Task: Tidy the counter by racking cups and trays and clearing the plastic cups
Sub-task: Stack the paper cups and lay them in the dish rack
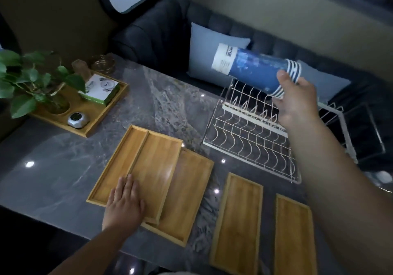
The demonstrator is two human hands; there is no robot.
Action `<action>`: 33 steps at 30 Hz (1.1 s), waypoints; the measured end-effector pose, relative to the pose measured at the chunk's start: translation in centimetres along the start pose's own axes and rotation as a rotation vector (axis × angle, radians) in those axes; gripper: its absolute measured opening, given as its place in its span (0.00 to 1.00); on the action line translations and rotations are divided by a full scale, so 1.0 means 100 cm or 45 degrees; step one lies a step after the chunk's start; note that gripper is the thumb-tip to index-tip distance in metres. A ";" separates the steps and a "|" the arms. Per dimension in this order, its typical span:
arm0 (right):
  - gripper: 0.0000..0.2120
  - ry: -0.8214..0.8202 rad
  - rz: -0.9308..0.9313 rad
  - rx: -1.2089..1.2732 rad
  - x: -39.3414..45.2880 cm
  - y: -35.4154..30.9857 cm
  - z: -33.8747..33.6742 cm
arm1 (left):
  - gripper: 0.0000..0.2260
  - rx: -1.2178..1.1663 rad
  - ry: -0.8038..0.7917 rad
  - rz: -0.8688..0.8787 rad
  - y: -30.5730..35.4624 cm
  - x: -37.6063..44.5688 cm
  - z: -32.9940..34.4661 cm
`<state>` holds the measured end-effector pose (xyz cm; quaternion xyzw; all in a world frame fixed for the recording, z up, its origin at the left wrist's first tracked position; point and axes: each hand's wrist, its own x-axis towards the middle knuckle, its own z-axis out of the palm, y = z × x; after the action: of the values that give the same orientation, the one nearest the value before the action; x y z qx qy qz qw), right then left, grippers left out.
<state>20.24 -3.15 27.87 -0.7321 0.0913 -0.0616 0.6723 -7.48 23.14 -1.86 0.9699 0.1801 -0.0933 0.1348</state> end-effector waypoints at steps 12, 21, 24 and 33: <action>0.12 0.202 0.197 -0.229 0.032 0.032 -0.061 | 0.30 0.068 0.013 -0.026 -0.004 0.006 0.014; 0.30 0.160 0.278 -0.595 0.040 0.051 -0.055 | 0.28 0.067 0.020 -0.025 -0.006 0.007 0.017; 0.27 0.161 0.241 -0.666 0.040 0.053 -0.053 | 0.28 0.047 0.023 -0.011 -0.005 0.006 0.015; 0.25 0.196 0.136 -0.743 0.035 0.056 -0.056 | 0.28 0.033 0.017 0.002 -0.006 0.005 0.013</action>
<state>22.19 -9.85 22.63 -0.8817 0.1941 -0.0525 0.4269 -7.38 23.45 -3.30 0.9723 0.1789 -0.0891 0.1211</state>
